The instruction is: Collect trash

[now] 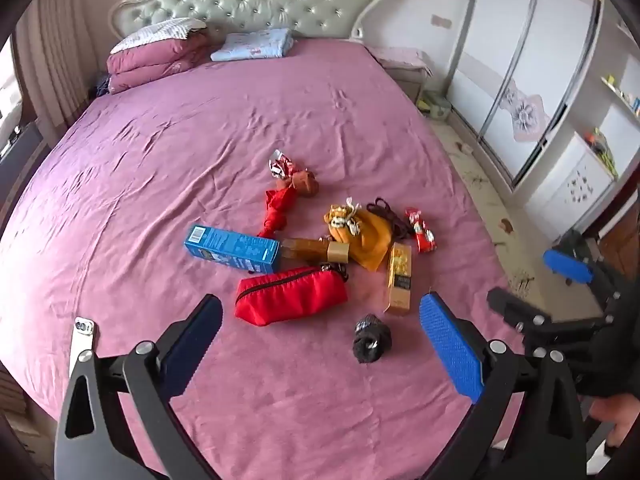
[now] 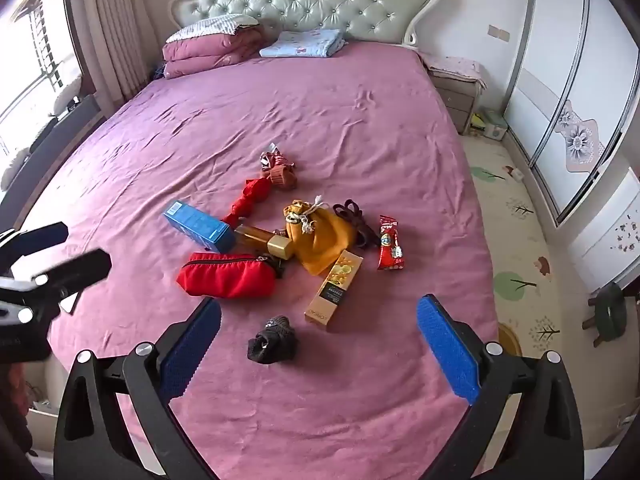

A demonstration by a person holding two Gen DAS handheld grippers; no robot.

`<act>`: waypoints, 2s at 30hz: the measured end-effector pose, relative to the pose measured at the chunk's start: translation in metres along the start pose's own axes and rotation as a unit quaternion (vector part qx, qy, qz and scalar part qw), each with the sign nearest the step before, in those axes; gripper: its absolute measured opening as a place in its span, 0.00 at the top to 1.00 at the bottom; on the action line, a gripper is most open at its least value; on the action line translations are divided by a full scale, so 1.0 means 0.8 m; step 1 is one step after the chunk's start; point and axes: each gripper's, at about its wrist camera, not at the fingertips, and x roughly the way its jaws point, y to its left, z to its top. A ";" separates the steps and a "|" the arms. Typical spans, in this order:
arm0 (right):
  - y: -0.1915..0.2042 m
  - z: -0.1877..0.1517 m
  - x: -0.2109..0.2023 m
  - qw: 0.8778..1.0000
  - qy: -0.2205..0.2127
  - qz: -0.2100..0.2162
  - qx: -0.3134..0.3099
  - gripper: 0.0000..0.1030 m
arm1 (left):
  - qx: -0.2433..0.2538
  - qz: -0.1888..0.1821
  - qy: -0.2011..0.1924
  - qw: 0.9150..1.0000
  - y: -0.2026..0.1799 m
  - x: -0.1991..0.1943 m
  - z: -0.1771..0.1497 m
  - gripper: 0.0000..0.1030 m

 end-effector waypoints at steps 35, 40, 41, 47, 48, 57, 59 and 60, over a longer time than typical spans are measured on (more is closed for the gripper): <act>-0.010 0.012 -0.005 1.000 0.003 0.004 0.011 0.08 | 0.052 -0.032 0.053 0.997 -0.008 0.008 0.003 0.04; -0.010 0.012 -0.005 1.000 0.003 0.004 0.012 0.08 | 0.052 -0.035 0.053 0.997 -0.007 0.011 0.000 0.04; -0.010 0.012 -0.005 1.000 0.003 0.004 0.012 0.08 | 0.053 -0.035 0.053 0.997 -0.007 0.011 0.000 0.04; -0.012 0.011 -0.004 1.000 0.005 0.006 0.014 0.08 | 0.053 -0.037 0.056 0.996 -0.008 0.014 -0.001 0.04; -0.011 0.011 -0.004 1.000 0.005 0.006 0.015 0.08 | 0.053 -0.037 0.057 0.996 -0.007 0.015 -0.002 0.04; -0.012 0.011 -0.002 1.000 0.005 0.007 0.014 0.08 | 0.053 -0.039 0.061 0.996 -0.005 0.017 0.000 0.04; -0.011 0.011 -0.002 1.000 0.004 0.006 0.014 0.08 | 0.053 -0.041 0.061 0.996 -0.005 0.018 0.000 0.04; -0.012 0.012 -0.002 1.000 0.005 0.007 0.013 0.08 | 0.053 -0.041 0.062 0.996 -0.005 0.018 0.001 0.04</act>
